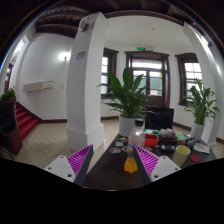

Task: Pour water

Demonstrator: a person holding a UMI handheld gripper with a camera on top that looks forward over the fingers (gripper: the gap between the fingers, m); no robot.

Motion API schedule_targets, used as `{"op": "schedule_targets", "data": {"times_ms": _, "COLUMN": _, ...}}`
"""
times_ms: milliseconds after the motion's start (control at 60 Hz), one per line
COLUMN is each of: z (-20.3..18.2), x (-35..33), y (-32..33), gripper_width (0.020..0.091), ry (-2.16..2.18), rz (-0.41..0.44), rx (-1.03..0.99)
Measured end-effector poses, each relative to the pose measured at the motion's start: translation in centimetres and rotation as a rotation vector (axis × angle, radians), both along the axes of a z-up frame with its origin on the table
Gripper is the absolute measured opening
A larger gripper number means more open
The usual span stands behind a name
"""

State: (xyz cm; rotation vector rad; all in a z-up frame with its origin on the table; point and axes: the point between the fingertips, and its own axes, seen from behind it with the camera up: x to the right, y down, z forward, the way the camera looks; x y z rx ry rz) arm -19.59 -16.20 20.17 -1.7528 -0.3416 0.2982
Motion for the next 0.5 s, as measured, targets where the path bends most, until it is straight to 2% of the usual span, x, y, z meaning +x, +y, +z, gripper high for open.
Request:
{"op": "schedule_targets", "data": {"times_ms": 250, "z": -5.4, "x": 5.0, "y": 3.1, "gripper_width": 0.0813, "ry": -0.054, "rz": -0.202, "rx": -0.055}}
{"op": "schedule_targets", "data": {"times_ms": 367, "z": -6.3, "x": 6.3, "y": 6.3, "gripper_width": 0.0808, "ry": -0.039, "rz": -0.245, "rx": -0.058}}
{"op": "schedule_targets", "data": {"times_ms": 500, "z": -6.3, "x": 6.0, "y": 10.1, "gripper_width": 0.0808, "ry": 0.004, "rz": -0.257, "rx": -0.042}}
